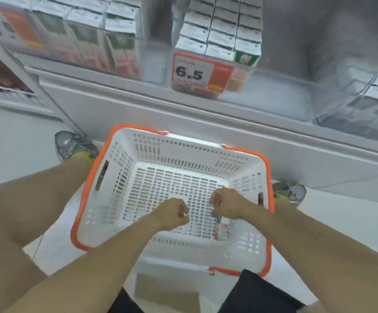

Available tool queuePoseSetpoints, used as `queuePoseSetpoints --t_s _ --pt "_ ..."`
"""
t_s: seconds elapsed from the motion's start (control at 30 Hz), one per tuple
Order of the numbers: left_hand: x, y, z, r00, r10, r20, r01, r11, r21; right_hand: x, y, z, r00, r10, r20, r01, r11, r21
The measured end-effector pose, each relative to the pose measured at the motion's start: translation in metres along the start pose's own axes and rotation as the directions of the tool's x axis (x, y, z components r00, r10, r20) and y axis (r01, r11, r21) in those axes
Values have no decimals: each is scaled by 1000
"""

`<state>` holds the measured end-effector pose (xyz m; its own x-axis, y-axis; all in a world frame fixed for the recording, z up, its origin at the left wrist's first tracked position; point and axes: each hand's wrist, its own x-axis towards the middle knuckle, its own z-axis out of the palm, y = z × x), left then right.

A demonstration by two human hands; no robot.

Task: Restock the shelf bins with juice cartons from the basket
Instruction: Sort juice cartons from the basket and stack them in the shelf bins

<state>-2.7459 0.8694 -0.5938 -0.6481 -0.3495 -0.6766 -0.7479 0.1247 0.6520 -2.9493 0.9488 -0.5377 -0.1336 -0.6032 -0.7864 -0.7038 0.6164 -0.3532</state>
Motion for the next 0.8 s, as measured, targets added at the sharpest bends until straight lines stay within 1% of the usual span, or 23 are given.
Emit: queuePoseSetpoints --t_s 0.07,0.13,0.2,0.27,0.33,0.37,0.43,0.5,0.57,0.63,0.7,0.73,0.8 --pt "11 -28 23 994 -70 84 65 996 62 22 16 32 994 62 95 -46 986 -159" --pt "19 -49 37 980 -146 134 134 986 94 43 33 57 982 151 117 -110 948 -298" --pt "31 -67 43 959 -223 173 222 975 28 56 48 75 961 266 70 -224 904 -364" --pt "40 -79 42 946 -266 187 266 964 30 62 55 87 940 342 -6 -309 840 -447" --pt "48 -83 41 941 -283 184 279 959 51 65 55 95 928 370 -33 -328 773 -543" --pt "50 -82 41 938 -286 194 282 958 46 66 54 100 923 383 -32 -338 767 -546" --pt "51 -78 44 937 -279 210 274 960 52 69 52 104 913 407 -32 -374 803 -464" --pt "48 -70 48 936 -276 219 270 961 60 74 49 102 929 370 -32 -355 861 -365" --pt "44 -60 49 941 -256 219 257 966 24 74 42 93 939 341 -30 -338 909 -245" --pt "38 -43 42 950 -229 211 246 968 -58 65 35 73 952 306 -19 -306 952 -15" --pt "31 -20 26 967 -171 187 202 966 -163 45 20 41 974 226 10 -224 954 200" --pt "25 -7 14 977 -126 171 159 967 -199 34 11 23 987 162 14 -160 951 263" --pt "9 25 -16 991 -9 130 39 972 -232 6 -8 -14 1000 16 -19 -10 949 316"
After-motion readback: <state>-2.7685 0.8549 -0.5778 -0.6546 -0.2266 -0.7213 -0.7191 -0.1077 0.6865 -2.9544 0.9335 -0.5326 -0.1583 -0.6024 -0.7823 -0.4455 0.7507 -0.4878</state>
